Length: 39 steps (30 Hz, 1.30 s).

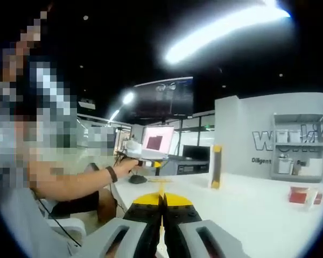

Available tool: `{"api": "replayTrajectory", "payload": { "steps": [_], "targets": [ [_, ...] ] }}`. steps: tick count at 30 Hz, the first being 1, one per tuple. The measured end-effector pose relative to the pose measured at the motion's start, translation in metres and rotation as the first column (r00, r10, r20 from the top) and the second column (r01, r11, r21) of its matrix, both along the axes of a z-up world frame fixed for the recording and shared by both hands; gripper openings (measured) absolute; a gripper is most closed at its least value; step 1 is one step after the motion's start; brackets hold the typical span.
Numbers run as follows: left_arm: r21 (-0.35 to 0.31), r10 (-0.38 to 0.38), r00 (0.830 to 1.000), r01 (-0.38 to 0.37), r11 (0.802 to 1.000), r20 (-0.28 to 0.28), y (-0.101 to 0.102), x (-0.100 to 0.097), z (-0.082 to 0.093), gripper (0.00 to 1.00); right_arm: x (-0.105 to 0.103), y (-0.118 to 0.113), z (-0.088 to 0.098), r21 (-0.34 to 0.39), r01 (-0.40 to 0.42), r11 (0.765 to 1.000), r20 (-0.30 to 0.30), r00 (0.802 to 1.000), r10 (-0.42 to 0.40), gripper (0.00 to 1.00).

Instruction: Tear open the coffee pouch, take out the coffee, and pour the coffee from the pouch into the cup

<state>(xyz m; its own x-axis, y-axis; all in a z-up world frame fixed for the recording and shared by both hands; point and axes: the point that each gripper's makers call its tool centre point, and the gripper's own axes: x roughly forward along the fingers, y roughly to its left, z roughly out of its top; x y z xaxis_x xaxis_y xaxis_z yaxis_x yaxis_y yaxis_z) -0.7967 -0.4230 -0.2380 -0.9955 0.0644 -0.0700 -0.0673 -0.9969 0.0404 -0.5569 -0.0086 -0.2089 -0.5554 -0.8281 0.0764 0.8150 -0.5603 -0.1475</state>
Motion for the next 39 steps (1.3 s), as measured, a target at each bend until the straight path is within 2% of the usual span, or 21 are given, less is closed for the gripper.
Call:
{"api": "replayTrajectory", "payload": {
  "steps": [2,3,4,5,11,12,15,16,18,20,21,24,27,29,30,31,32,34,35,38,39],
  "targets": [
    [0.063,-0.047,0.998,0.045,0.997,0.031,0.006,-0.001,-0.003,0.03,0.0,0.0,0.0,0.0,0.001,1.0,0.0,1.0,-0.001,0.01],
    [0.08,-0.031,0.999,0.03,0.996,0.012,0.006,-0.001,0.0,0.02,0.0,0.0,0.0,0.0,0.002,1.0,0.0,1.0,-0.002,0.01],
    [0.101,-0.025,0.999,0.022,0.995,0.026,0.006,0.001,-0.001,0.02,0.0,0.001,0.001,0.0,0.003,1.0,-0.001,1.0,-0.003,0.01],
    [0.112,-0.055,0.998,0.05,0.992,0.042,0.012,0.004,-0.003,0.02,0.0,0.001,0.001,-0.001,0.004,1.0,0.0,1.0,-0.004,0.01],
    [0.133,-0.053,0.998,0.047,0.99,0.043,0.004,0.002,0.0,0.02,0.0,0.002,0.002,-0.002,0.006,1.0,-0.003,1.0,-0.006,0.01],
    [0.13,-0.063,0.998,0.059,0.99,0.03,0.004,0.002,0.002,0.02,0.0,0.002,0.003,-0.002,0.006,1.0,-0.004,1.0,-0.006,0.01],
    [-0.022,-0.056,0.997,0.056,0.998,-0.044,0.002,-0.002,0.009,0.04,0.0,0.002,0.002,-0.003,0.007,1.0,-0.004,1.0,-0.007,0.01],
    [-0.047,-0.047,0.997,0.044,0.998,-0.059,0.001,-0.003,0.01,0.11,0.0,0.003,0.002,-0.005,0.007,1.0,-0.003,1.0,-0.007,0.01],
    [-0.015,-0.054,0.998,0.053,0.998,-0.043,0.001,-0.01,0.007,0.43,-0.001,0.003,0.001,-0.006,0.009,1.0,-0.001,1.0,-0.009,0.01],
    [-0.022,-0.066,0.996,0.065,0.998,-0.052,0.005,-0.01,0.008,0.62,-0.001,0.003,0.001,-0.005,0.009,1.0,-0.001,1.0,-0.009,0.01],
    [-0.048,-0.079,0.995,0.076,0.996,-0.067,0.008,-0.011,0.01,0.67,-0.001,0.003,0.001,-0.005,0.009,1.0,-0.002,1.0,-0.009,0.01],
    [-0.046,-0.093,0.994,0.091,0.995,-0.059,0.012,-0.012,0.008,0.8,0.001,0.002,0.003,-0.006,0.008,1.0,-0.005,1.0,-0.008,0.01],
    [-0.043,-0.092,0.994,0.09,0.995,-0.055,0.013,-0.012,0.008,0.84,0.001,0.003,0.004,-0.006,0.009,1.0,-0.007,1.0,-0.009,0.01],
    [-0.036,-0.09,0.994,0.088,0.995,-0.055,0.012,-0.013,0.008,0.81,0.0,0.004,0.003,-0.006,0.011,1.0,-0.006,1.0,-0.011,0.01],
    [-0.028,-0.084,0.995,0.083,0.996,-0.045,0.011,-0.013,0.006,0.72,0.0,0.004,0.003,-0.006,0.012,1.0,-0.006,1.0,-0.012,0.01],
    [-0.025,-0.086,0.996,0.085,0.996,-0.03,0.01,-0.011,0.004,0.55,0.0,0.004,0.003,-0.007,0.012,1.0,-0.005,1.0,-0.012,0.01],
    [-0.038,-0.074,0.997,0.073,0.997,-0.023,0.008,-0.008,0.003,0.32,0.0,0.005,0.003,-0.008,0.013,1.0,-0.005,1.0,-0.013,0.01],
    [-0.098,-0.031,0.998,0.026,0.995,-0.048,0.001,-0.004,0.007,0.09,0.0,0.005,0.003,-0.01,0.013,1.0,-0.003,1.0,-0.013,0.01],
    [-0.083,-0.037,0.999,0.033,0.996,-0.039,0.0,-0.006,0.006,0.04,-0.001,0.005,0.003,-0.01,0.014,1.0,-0.002,1.0,-0.014,0.01],
    [-0.03,-0.037,0.999,0.036,0.999,-0.036,-0.001,-0.002,0.008,0.02,-0.001,0.005,0.002,-0.011,0.013,1.0,-0.001,1.0,-0.013,0.01],
    [-0.001,0.005,0.999,-0.005,1.0,-0.046,-0.005,0.001,0.01,0.02,-0.001,0.005,0.003,-0.011,0.013,1.0,-0.001,1.0,-0.013,0.01]
  ]
}}
